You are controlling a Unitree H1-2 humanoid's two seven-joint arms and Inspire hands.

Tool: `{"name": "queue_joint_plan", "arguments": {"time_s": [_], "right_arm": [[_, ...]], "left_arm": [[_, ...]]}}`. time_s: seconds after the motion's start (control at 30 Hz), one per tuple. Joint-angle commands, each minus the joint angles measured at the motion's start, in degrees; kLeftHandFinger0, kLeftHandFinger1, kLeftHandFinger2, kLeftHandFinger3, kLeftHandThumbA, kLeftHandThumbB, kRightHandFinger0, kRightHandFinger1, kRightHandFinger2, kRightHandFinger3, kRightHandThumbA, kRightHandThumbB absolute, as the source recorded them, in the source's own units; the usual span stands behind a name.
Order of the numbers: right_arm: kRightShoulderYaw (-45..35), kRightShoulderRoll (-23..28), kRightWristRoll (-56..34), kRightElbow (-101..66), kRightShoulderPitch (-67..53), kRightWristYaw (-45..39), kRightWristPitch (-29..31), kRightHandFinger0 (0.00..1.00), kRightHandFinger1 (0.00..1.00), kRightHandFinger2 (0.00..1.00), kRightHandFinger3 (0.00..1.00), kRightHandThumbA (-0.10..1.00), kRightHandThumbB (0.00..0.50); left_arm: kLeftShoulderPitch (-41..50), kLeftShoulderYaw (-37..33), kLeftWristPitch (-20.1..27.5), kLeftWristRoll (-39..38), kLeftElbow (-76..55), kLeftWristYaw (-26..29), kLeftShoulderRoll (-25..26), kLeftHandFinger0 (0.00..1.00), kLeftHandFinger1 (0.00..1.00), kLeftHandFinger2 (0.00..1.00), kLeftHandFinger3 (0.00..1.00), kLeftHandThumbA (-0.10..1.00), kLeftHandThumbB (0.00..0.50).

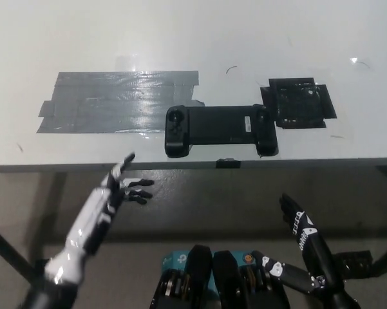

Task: A controller is being placed at the center of the desk near the left hand and the robot uses its left hand's index finger to press a button at the left area of the controller

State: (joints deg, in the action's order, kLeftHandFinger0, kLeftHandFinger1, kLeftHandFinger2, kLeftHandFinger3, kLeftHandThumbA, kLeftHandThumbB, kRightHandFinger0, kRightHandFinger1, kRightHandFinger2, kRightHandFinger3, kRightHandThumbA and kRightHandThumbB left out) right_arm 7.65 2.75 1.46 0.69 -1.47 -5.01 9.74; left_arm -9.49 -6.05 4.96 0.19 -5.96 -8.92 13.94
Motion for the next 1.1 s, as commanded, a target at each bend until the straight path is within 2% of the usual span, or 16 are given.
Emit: {"name": "queue_joint_plan", "arguments": {"time_s": [0.0,0.1,0.17,0.27,0.33,0.43,0.5,0.7,0.83,1.07], "right_arm": [[-0.31,0.26,-0.04,-2.5,1.49,-0.48,2.19,1.0,1.0,1.0,1.0,0.83,0.231],[-0.33,0.26,-0.24,-2.7,1.86,-0.6,1.66,1.0,1.0,1.0,1.0,0.82,0.234],[-0.35,0.21,-0.11,-2.53,2.16,-0.51,1.5,1.0,1.0,1.0,1.0,0.81,0.238],[-0.34,0.27,0.18,-2.07,2.45,-0.44,2.07,1.0,1.0,1.0,1.0,0.81,0.236],[-0.37,0.29,0.2,-2.09,2.5,-0.41,2.14,1.0,1.0,1.0,1.0,0.8,0.233],[-0.46,0.49,0.12,-2.35,2.75,-0.52,2.09,1.0,1.0,1.0,1.0,0.79,0.228],[-0.51,0.49,0.17,-2.6,2.76,-0.48,1.75,1.0,1.0,1.0,1.0,0.78,0.231],[-0.5,0.73,0.23,-3.19,3.12,-0.63,1.1,1.0,1.0,1.0,1.0,0.77,0.237],[-0.45,0.77,0.18,-3.5,3.27,-0.65,0.72,1.0,1.0,1.0,1.0,0.76,0.237],[-0.16,1.03,0.59,-3.34,3.67,-0.65,0.63,1.0,1.0,1.0,1.0,0.75,0.222]], "left_arm": [[-13.3,2.64,-26.02,-27.88,2.26,-18.38,6.0,0.0,0.0,0.1,1.0,1.0,0.356],[-20.13,4.06,-31.41,-31.76,10.31,-23.44,8.37,0.03,0.0,0.1,1.0,1.0,0.381],[-23.83,2.91,-31.89,-33.08,15.18,-24.36,9.97,0.0,0.0,0.15,1.0,1.0,0.401],[-29.13,1.36,-31.89,-32.84,22.41,-27.11,11.38,0.0,0.03,0.27,1.0,1.0,0.408],[-32.23,0.2,-31.89,-31.9,26.93,-28.62,11.68,0.0,0.04,0.31,1.0,1.0,0.429],[-35.99,-2.36,-31.89,-31.2,32.6,-30.28,12.03,0.0,0.0,0.24,1.0,1.0,0.438],[-37.91,-3.43,-31.89,-29.97,35.72,-31.4,11.83,0.0,0.0,0.22,1.0,1.0,0.426],[-40.91,-6.92,-31.89,-28.31,39.57,-33.02,11.81,0.0,0.0,0.25,1.0,1.0,0.399],[-42.16,-9.39,-31.89,-27.61,41.85,-34.81,11.95,0.0,0.0,0.24,1.0,1.0,0.416],[-42.85,-14.28,-31.89,-26.38,42.15,-39.95,12.99,0.0,0.0,0.25,1.0,1.0,0.402]]}}
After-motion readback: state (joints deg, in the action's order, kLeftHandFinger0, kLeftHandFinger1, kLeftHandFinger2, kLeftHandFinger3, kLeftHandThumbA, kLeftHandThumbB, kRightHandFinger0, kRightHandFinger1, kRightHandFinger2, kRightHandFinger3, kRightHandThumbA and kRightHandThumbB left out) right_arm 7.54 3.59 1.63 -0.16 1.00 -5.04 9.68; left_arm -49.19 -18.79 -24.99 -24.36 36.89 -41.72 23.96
